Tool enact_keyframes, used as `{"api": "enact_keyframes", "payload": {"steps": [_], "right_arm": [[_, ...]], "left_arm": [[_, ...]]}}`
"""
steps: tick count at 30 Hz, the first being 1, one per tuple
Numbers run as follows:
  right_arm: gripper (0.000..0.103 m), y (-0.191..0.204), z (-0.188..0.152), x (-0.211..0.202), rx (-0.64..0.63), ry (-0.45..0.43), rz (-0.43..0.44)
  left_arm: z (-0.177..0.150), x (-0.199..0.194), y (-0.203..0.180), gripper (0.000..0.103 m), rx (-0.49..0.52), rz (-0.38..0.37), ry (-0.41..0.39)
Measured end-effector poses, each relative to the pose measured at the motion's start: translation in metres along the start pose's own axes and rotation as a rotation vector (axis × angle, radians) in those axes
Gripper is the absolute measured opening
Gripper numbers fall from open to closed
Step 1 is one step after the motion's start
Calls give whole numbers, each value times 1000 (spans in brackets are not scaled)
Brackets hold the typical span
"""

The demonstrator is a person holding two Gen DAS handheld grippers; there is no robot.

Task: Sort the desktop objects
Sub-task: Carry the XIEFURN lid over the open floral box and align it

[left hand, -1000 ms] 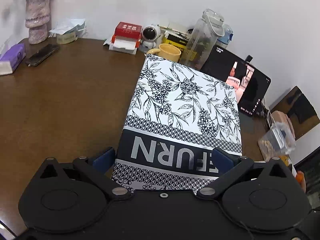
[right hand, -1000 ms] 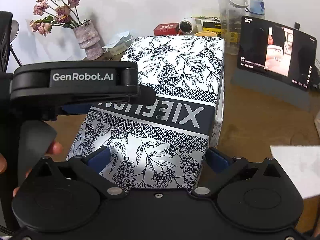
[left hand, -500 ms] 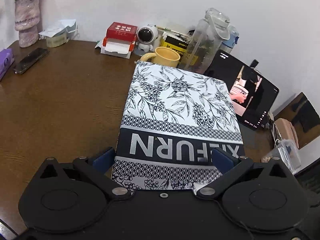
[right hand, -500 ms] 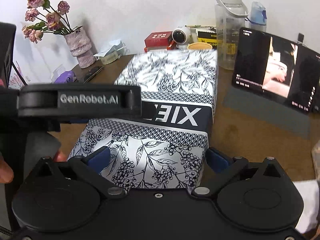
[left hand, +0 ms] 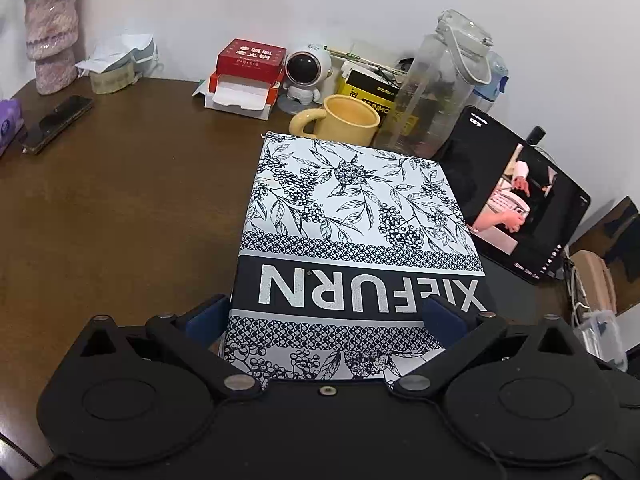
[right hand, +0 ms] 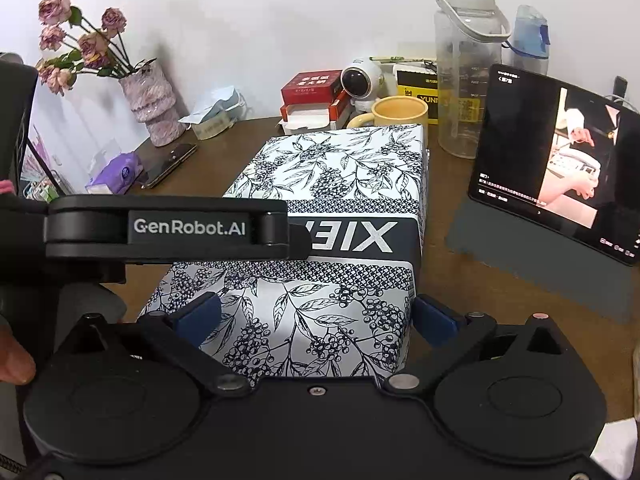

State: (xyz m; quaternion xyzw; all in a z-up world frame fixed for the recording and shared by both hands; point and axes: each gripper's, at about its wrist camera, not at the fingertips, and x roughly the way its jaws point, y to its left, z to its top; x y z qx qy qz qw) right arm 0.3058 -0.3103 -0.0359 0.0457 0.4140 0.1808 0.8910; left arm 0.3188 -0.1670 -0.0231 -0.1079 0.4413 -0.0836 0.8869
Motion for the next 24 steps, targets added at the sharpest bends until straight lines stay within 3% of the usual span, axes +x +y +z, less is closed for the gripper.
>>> {"api": "enact_keyframes", "payload": {"steps": [11,24], "right_arm": [[103,-16,10,35,65,-7,11],[103,-14,17,45,65,-1,9]], "left_arm": [[19,32,-11,102,65,65,-18],[30,45,-7,103,59,75,2]]}}
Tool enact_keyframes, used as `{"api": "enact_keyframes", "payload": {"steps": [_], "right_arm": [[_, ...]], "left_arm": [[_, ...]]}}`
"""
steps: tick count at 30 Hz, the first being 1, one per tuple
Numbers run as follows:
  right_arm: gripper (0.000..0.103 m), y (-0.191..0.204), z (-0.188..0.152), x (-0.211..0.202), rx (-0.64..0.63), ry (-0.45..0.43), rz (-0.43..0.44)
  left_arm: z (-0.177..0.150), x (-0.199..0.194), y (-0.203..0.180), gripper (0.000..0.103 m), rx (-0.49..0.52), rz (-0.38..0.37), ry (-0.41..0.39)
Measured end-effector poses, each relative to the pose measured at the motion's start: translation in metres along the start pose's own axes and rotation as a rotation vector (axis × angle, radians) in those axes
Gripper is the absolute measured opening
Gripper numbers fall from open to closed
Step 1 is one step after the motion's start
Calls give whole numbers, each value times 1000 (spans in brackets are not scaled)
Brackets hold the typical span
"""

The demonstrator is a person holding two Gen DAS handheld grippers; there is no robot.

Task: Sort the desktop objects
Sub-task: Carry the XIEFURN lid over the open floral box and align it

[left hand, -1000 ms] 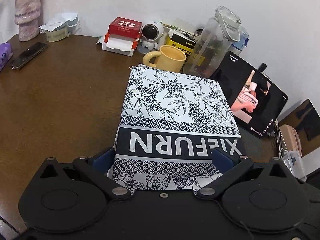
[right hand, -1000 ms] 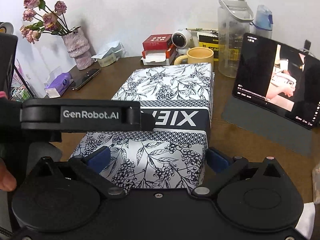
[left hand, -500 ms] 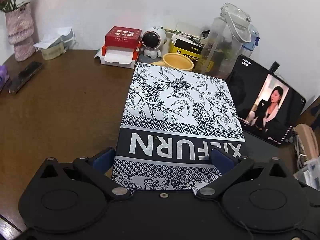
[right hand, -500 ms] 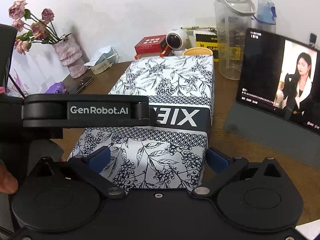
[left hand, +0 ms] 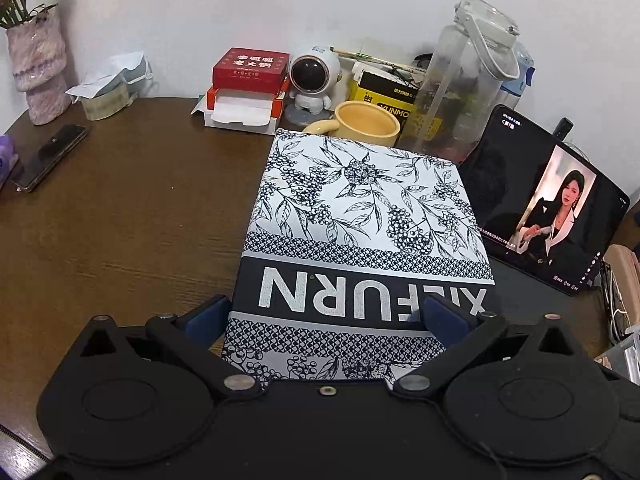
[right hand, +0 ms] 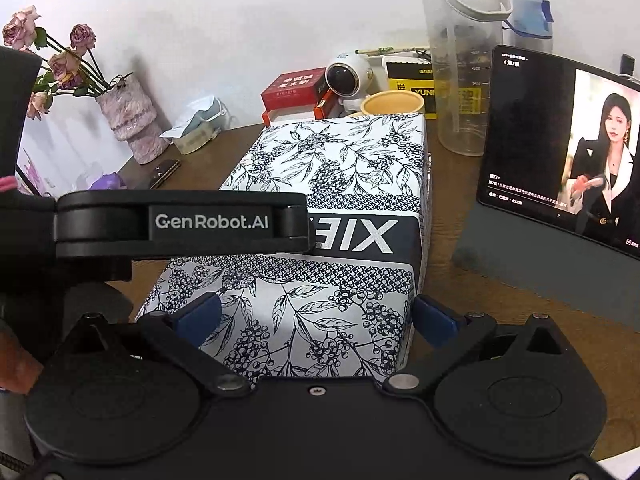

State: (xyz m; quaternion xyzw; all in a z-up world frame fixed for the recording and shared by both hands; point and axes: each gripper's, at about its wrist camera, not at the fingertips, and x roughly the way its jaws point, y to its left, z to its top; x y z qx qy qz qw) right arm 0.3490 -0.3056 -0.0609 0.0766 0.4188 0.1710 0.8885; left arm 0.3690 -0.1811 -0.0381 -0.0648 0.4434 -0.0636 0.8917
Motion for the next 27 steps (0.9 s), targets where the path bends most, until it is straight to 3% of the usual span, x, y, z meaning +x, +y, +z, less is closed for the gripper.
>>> {"api": "enact_keyframes", "payload": {"steps": [6,11,23,27], "right_arm": [[101,3,2,2,3,-7,2],[100,5,3,0,20,-27,1],[99,12,-5,-9,1,-38,-41],[96,6,-2,-6,13,-17,-46]], "left_arm": [[4,1,5,103,-6,8,4],[10,0,-2,102,61,17,-17],[8,3,1,103,75,-21,32],[5,11,-2,102,119,-18,85]]}}
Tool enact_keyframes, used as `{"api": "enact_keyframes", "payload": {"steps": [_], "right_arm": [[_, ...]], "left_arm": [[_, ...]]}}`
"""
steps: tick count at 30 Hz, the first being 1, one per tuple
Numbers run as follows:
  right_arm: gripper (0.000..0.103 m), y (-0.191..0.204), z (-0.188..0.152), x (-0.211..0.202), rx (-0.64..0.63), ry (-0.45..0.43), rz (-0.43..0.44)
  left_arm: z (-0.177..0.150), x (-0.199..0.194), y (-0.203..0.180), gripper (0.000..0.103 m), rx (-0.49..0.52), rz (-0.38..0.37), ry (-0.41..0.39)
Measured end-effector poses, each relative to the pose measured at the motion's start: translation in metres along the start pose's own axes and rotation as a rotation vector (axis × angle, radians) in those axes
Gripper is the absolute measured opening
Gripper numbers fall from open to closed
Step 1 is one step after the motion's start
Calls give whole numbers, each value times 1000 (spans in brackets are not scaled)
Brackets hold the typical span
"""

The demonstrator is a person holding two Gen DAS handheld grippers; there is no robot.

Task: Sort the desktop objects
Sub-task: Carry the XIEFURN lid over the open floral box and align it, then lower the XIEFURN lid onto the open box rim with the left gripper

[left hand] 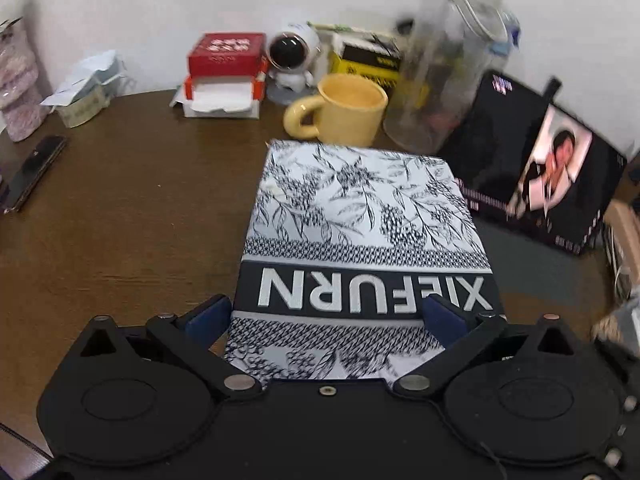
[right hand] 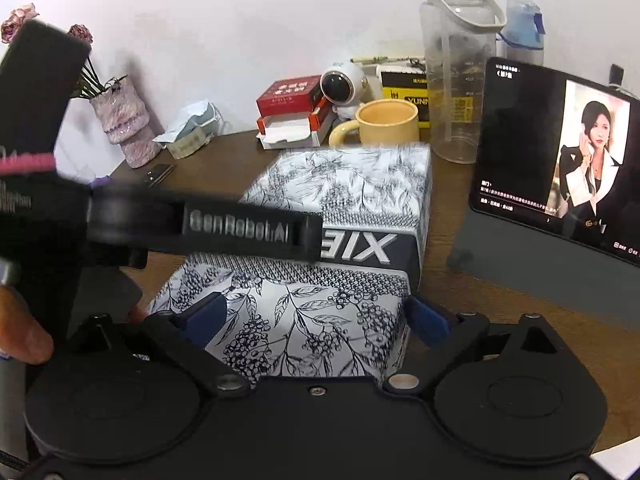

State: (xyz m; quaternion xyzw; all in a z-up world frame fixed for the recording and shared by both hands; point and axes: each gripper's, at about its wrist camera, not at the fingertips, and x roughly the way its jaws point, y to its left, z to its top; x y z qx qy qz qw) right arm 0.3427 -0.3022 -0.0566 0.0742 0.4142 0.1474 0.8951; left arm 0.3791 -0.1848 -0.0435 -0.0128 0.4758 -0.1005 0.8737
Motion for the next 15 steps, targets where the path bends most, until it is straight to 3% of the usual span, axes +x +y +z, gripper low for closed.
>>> {"api": "enact_keyframes", "payload": {"steps": [4,11,15], "right_arm": [[92,-7,2,2,10,14,10],[91,-13,-6,-3,27,52,54],[91,-17,-10,-9,40,60,50]], "left_arm": [[-2,1,-4,103,41,6,-17],[-6,1,14,103,-3,-80,46],[-17,-12,17,103,64,-91,38]]}}
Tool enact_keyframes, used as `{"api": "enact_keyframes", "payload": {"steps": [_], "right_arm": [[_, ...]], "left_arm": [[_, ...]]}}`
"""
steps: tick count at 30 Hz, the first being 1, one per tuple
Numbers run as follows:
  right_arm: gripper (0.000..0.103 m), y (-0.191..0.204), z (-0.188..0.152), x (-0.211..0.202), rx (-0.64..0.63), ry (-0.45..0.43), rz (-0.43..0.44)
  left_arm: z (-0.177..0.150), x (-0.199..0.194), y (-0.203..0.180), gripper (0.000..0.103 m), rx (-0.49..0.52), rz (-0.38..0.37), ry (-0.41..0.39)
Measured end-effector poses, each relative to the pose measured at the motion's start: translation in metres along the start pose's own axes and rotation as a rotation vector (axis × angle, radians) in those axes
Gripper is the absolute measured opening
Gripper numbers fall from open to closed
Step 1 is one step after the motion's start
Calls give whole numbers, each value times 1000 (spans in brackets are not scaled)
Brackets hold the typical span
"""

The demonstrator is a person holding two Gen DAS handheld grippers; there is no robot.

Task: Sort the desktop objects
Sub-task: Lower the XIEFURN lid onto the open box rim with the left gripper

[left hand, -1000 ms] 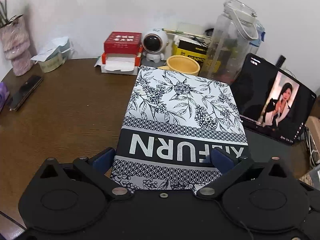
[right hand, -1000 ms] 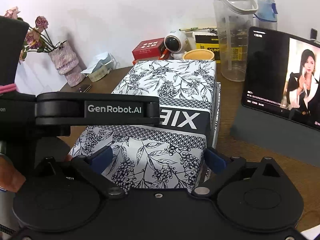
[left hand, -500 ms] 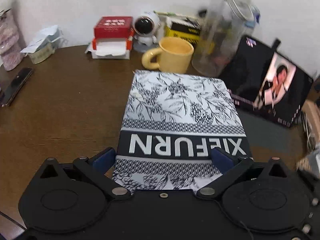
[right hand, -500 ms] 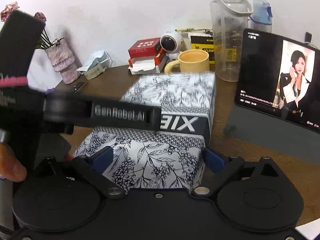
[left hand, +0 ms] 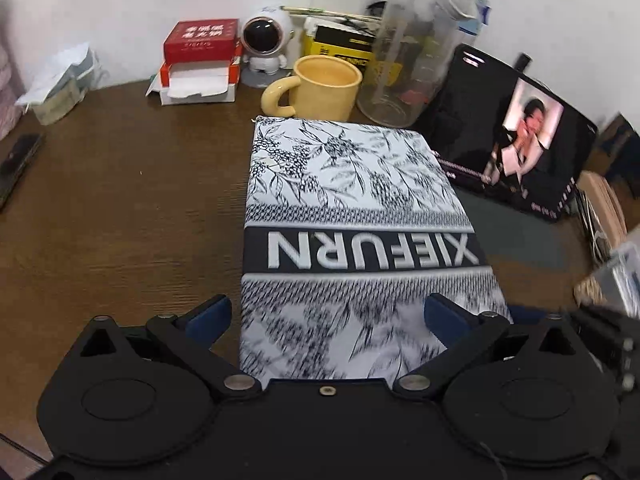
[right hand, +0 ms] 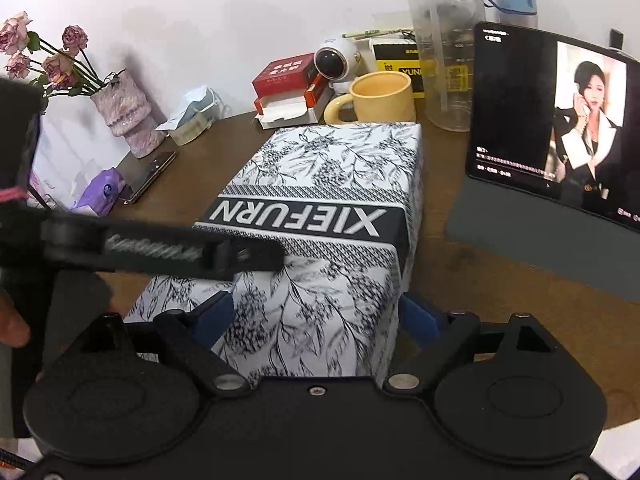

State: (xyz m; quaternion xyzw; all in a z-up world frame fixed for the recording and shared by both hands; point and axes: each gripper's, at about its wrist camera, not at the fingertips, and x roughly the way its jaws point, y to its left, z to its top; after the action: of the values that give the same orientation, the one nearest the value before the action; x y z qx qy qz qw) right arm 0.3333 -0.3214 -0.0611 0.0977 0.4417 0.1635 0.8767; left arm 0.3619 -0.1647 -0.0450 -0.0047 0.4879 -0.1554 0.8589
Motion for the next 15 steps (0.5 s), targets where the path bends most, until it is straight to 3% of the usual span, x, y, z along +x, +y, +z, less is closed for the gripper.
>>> {"api": "enact_keyframes", "payload": {"steps": [15], "right_arm": [[92,-6,-7,0,63,1,5]], "left_arm": [[-9,-2,8,103,6,-34,-10]]}}
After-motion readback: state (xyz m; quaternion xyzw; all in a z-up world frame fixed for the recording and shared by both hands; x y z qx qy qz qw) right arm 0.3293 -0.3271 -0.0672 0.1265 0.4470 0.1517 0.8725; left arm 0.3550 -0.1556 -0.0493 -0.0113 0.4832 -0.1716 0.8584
